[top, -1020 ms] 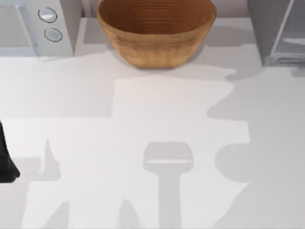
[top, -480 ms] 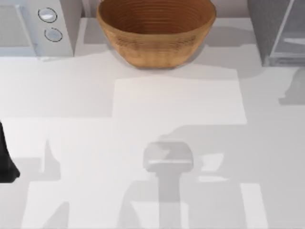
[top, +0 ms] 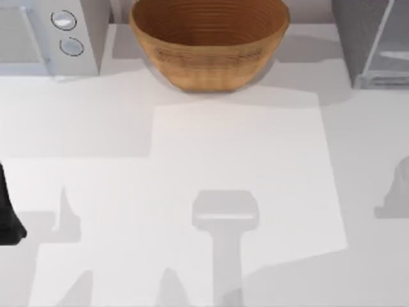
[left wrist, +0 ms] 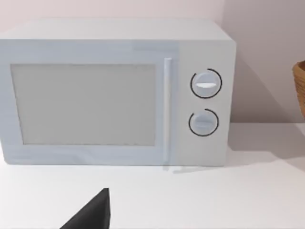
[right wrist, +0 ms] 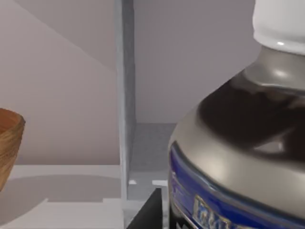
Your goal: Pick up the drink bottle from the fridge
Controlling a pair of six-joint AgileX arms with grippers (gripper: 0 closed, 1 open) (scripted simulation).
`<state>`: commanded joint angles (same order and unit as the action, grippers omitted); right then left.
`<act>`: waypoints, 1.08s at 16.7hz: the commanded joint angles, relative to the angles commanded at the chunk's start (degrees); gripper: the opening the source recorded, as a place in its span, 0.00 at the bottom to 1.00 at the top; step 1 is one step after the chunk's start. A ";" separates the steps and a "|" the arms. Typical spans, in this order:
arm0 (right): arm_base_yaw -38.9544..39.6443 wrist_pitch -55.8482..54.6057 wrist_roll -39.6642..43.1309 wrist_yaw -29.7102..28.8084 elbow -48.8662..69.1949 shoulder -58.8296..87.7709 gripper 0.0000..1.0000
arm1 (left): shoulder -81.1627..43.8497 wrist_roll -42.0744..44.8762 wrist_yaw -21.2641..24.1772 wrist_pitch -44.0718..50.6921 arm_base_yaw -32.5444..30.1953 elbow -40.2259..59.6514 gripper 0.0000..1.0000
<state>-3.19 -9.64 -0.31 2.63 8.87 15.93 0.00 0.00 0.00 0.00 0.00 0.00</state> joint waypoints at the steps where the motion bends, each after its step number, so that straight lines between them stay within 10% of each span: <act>1: 0.74 2.36 0.05 -0.61 -2.18 -4.10 0.00 | 0.00 0.00 0.00 0.00 0.00 0.00 1.00; 18: 10.95 2.54 -0.75 -9.46 -1.82 -6.61 0.00 | 0.00 0.00 0.00 0.00 0.00 0.00 1.00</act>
<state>7.75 -7.11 -1.06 -6.83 7.05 9.32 0.00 0.00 0.00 0.00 0.00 0.00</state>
